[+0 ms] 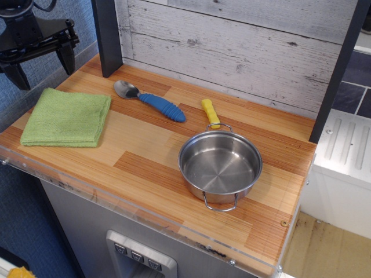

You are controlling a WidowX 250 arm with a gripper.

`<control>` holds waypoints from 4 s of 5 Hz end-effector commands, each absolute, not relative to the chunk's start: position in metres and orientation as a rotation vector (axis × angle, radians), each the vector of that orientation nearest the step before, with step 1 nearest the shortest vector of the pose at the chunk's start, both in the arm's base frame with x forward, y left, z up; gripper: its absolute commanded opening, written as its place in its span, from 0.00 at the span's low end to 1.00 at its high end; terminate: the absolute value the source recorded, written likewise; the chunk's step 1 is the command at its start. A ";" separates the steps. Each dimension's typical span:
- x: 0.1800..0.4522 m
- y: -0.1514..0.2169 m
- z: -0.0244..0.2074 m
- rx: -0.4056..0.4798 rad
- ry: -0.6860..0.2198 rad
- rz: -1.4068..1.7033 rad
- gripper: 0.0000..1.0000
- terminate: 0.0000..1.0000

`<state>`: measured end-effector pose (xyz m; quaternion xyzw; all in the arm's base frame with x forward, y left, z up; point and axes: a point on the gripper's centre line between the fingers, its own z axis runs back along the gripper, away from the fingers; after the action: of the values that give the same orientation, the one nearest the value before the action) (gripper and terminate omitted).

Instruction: Place the blue spoon onto the green cloth.

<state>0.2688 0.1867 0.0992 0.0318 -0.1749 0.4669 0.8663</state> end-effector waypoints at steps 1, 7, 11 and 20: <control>0.269 0.187 0.099 0.067 -0.366 0.978 1.00 0.00; 0.378 0.083 0.067 -0.062 -0.326 1.115 1.00 0.00; 0.384 0.079 0.027 0.031 -0.272 1.134 0.00 0.00; 0.298 0.133 0.106 0.117 -0.398 1.084 0.00 0.00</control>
<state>0.2934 0.1313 0.0853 0.0606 -0.1561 0.5154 0.8404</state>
